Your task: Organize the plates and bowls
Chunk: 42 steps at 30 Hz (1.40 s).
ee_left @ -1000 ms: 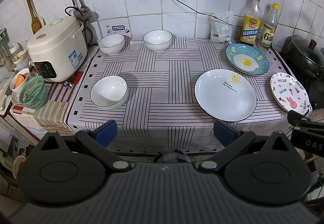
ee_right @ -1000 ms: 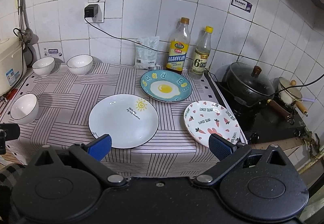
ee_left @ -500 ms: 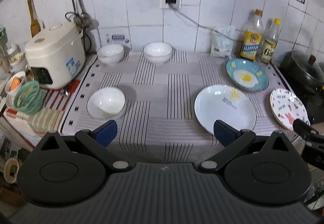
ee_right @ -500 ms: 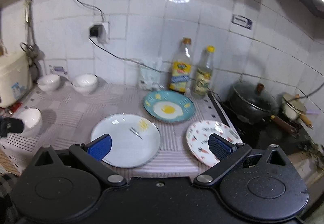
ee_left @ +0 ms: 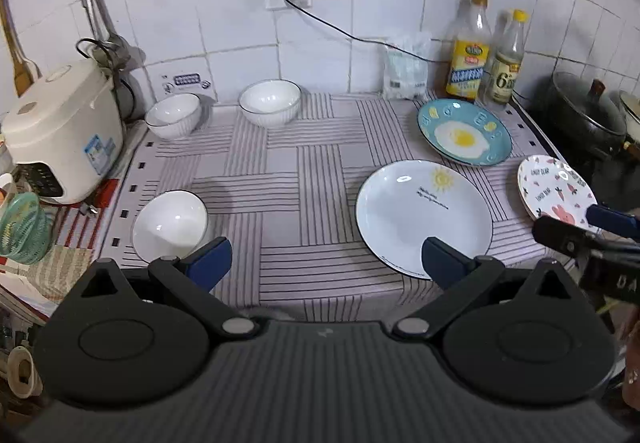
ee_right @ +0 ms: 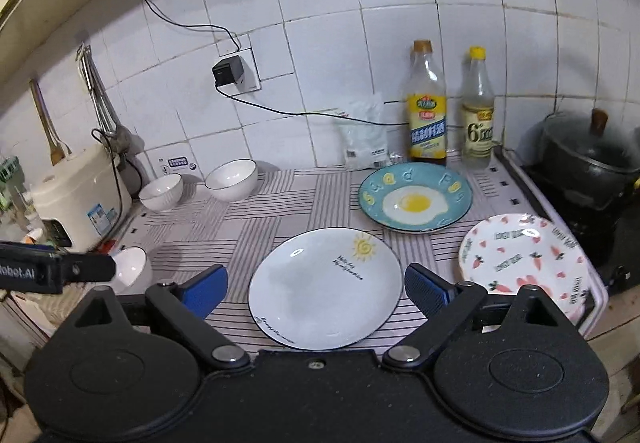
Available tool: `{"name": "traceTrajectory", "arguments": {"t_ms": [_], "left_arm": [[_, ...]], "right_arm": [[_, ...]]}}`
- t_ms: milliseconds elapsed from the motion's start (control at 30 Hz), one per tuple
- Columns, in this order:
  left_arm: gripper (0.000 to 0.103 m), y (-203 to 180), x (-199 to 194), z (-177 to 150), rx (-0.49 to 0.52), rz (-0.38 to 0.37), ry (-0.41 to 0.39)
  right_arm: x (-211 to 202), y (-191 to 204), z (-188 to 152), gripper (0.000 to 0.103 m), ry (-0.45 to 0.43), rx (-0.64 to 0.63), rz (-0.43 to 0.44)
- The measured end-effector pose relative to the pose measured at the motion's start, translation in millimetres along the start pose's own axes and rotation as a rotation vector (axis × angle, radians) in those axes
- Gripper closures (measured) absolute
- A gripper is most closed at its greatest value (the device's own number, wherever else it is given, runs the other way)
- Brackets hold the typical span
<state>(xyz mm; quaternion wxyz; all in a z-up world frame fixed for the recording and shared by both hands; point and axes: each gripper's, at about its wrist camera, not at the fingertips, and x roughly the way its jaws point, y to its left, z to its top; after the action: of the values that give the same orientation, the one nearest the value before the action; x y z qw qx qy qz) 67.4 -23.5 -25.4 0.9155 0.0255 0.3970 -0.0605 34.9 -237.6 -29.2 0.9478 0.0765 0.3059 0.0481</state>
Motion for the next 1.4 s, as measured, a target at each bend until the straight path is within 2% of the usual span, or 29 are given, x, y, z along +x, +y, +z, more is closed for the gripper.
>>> {"name": "traceTrajectory", "arguments": {"t_ms": [100, 267, 533, 833, 933, 1067, 1133, 1233, 1300, 1400], "left_arm": [[0.000, -3, 10, 3, -0.004, 0.001, -0.008], [0.000, -12, 36, 10, -0.005, -0.007, -0.001], [0.003, -18, 112, 14, -0.016, -0.035, 0.094], [0.007, -19, 179, 14, 0.024, -0.010, 0.199], [0.010, -17, 190, 17, 0.026, -0.016, 0.254], [0.012, -17, 196, 19, 0.038, -0.017, 0.263], [0.020, -18, 200, 19, 0.044, -0.024, 0.278], [0.027, -17, 207, 20, 0.049, -0.051, 0.305], [0.039, -19, 212, 21, 0.067, -0.067, 0.324], [0.043, -20, 215, 21, 0.065, -0.073, 0.308]], "right_arm": [[11, -10, 0, 0.006, 0.018, 0.041, 0.018], [25, -20, 2, 0.006, 0.010, 0.017, 0.019], [78, -55, -8, 0.012, 0.059, 0.060, 0.034], [138, -73, -39, 0.024, 0.126, 0.108, 0.052], [146, -78, -44, 0.032, 0.145, 0.138, 0.048], [150, -82, -48, 0.041, 0.153, 0.186, 0.048], [151, -83, -50, 0.047, 0.149, 0.193, 0.032], [151, -89, -53, 0.060, 0.152, 0.229, 0.018], [151, -94, -55, 0.073, 0.156, 0.257, 0.015], [155, -100, -60, 0.086, 0.175, 0.277, 0.026]]}}
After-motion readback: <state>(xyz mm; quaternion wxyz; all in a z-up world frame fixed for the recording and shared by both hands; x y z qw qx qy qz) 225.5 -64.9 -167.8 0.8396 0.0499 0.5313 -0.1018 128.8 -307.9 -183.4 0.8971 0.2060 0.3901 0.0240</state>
